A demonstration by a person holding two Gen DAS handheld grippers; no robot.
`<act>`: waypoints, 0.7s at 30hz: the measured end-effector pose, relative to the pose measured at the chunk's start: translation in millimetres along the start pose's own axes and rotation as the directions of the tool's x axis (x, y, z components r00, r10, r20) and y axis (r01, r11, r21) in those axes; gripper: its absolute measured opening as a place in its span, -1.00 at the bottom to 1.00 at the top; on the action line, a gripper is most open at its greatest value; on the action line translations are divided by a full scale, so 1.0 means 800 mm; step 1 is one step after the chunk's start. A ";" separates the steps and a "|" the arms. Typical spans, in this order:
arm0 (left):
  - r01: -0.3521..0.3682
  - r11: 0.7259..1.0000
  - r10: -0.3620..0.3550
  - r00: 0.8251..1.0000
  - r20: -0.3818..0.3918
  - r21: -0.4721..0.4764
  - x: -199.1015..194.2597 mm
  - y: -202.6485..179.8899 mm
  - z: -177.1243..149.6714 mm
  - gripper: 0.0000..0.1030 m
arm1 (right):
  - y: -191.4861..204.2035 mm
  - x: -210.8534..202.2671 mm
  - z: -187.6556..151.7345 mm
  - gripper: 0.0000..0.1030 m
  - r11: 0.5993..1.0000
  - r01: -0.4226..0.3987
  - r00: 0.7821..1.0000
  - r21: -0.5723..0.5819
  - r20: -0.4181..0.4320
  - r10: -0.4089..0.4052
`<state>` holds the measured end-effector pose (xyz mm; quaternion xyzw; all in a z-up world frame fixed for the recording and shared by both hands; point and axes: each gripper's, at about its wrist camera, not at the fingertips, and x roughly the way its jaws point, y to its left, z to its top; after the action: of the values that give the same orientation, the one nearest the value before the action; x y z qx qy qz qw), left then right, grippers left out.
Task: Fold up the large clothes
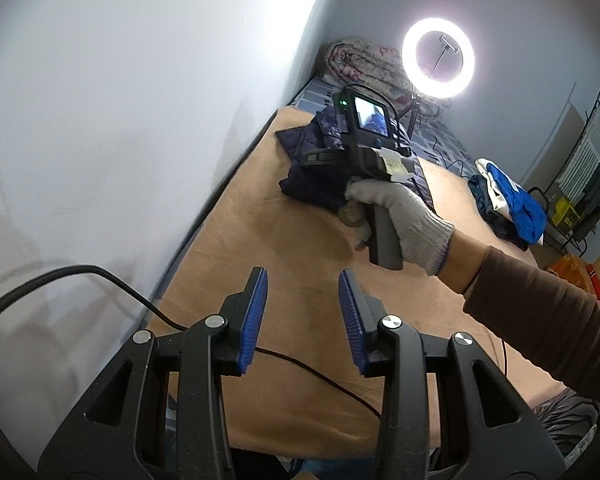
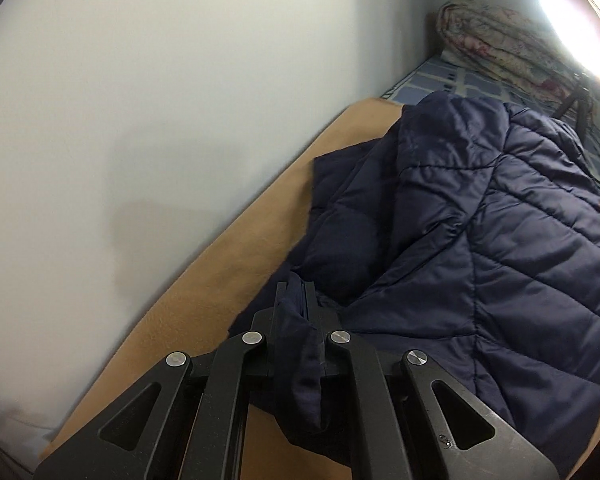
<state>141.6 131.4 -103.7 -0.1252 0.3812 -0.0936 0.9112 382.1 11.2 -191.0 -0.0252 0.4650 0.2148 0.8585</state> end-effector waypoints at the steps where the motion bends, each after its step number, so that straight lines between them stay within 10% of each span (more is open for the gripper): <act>1: -0.001 1.000 0.001 1.000 -0.005 0.000 0.005 0.000 0.000 -0.28 | 0.005 -0.001 0.000 -0.92 1.000 -0.003 1.000 0.000 -0.004 0.003; 14: -0.006 0.999 0.008 0.999 -0.040 0.052 0.062 -0.012 0.018 -0.28 | -0.062 -0.100 -0.008 -0.27 0.955 -0.296 0.953 0.039 0.077 0.292; 21: 0.021 0.990 -0.021 1.000 -0.001 0.136 0.109 -0.048 0.069 -0.28 | -0.177 -0.179 -0.030 -0.27 0.979 -0.175 0.969 0.103 0.191 0.154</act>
<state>239.0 80.0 -113.4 -0.0669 0.3724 -0.1291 0.9166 350.6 -172.3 -110.5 0.0845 0.3969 0.2587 0.8766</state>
